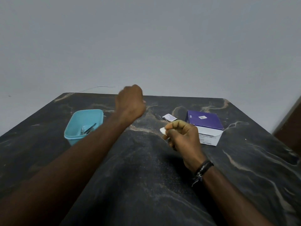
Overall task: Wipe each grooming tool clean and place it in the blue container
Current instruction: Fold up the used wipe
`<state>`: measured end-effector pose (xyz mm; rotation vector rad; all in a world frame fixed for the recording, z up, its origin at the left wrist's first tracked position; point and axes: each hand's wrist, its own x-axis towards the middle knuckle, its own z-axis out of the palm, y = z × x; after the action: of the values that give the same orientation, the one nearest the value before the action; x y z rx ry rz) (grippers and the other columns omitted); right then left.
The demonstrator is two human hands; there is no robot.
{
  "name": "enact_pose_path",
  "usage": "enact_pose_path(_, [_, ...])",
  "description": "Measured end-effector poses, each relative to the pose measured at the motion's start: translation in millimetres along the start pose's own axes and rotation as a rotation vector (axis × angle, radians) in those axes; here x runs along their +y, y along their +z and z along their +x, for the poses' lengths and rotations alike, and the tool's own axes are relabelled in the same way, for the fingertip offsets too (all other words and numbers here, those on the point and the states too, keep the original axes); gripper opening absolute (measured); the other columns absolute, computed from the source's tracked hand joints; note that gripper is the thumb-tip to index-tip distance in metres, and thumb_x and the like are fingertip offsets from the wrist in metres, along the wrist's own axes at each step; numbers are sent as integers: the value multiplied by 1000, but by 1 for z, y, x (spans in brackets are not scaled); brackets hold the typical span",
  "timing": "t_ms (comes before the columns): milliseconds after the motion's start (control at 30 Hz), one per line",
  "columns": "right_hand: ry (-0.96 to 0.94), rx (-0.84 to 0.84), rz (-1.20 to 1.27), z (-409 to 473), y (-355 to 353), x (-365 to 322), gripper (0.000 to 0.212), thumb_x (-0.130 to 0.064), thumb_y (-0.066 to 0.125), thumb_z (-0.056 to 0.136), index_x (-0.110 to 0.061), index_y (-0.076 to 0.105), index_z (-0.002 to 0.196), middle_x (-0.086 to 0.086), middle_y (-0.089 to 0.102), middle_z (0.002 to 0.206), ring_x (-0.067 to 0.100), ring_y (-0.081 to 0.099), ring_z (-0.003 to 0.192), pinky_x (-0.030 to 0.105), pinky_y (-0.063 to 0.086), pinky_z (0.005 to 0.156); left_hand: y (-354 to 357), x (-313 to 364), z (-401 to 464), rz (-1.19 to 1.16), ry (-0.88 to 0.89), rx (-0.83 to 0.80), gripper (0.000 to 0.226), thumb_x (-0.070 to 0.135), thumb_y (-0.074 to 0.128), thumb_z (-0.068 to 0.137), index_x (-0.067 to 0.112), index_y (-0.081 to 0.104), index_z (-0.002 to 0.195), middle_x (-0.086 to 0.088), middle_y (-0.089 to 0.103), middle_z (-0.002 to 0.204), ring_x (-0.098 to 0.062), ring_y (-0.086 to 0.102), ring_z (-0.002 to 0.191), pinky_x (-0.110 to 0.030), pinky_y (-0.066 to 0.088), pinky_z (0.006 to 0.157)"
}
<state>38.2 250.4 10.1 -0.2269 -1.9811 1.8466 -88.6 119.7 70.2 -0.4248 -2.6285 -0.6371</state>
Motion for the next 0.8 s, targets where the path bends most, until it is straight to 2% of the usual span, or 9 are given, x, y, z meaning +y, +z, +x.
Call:
enact_pose_path(100, [-22,36,16,1,1,3,26,11,51,83,-4,70,74,4,67,60,3,51,44,15,38,43,46,16,10,-107,-27,-125,10,18,72,82,9,74,87,-8,73,84,-23,67,78,-31,51,66])
enact_pose_path(233, [-140,68,53,3,3,9,14,2,63,86,-3,73,77,8,70,65,6,58,54,18,45,52,90,31,20,-234,-120,-191,24,34,72,79,10,72,81,-11,72,86,-30,67,86,-30,45,65])
enact_pose_path(300, [-196,78,68,3,5,10,6,-8,73,84,-4,73,80,14,70,69,11,60,60,23,49,56,104,39,26,-282,-155,-231,34,41,73,77,10,64,68,-14,70,81,-33,68,83,-29,42,61])
enact_pose_path(400, [-182,161,121,8,6,13,13,-8,81,75,-5,71,83,16,72,73,13,60,60,23,52,58,112,51,28,-241,-156,-282,47,47,75,75,14,47,57,-12,61,70,-31,66,78,-29,38,56])
enact_pose_path(500, [-175,216,91,11,6,16,15,-3,80,75,-10,70,83,14,70,71,10,57,57,22,51,55,108,57,29,-170,-166,-309,33,39,77,75,14,57,71,-6,58,77,-26,58,78,-30,41,61])
enact_pose_path(600, [-203,228,7,13,3,21,13,-6,77,78,-15,70,84,10,66,71,6,52,54,23,48,54,108,59,33,-218,-184,-319,20,25,74,74,9,61,71,-14,66,79,-32,66,81,-34,47,58])
enact_pose_path(633, [-210,223,-15,13,2,22,12,-6,76,78,-16,70,84,7,64,69,5,50,52,22,46,52,110,57,34,-276,-190,-304,17,18,72,72,8,60,65,-17,66,76,-34,67,79,-34,46,55])
enact_pose_path(700, [-215,213,-33,13,2,22,10,-4,73,81,-14,70,83,4,63,67,4,48,51,22,45,51,112,47,34,-470,-239,-255,23,9,69,70,7,54,53,-14,60,60,-34,62,63,-27,39,50])
enact_pose_path(800, [-216,224,-58,13,2,21,12,-3,69,83,-14,71,83,3,70,71,6,55,56,31,52,57,98,29,20,-834,-354,-180,11,0,67,73,-1,61,63,-15,60,64,-24,58,61,-31,44,54])
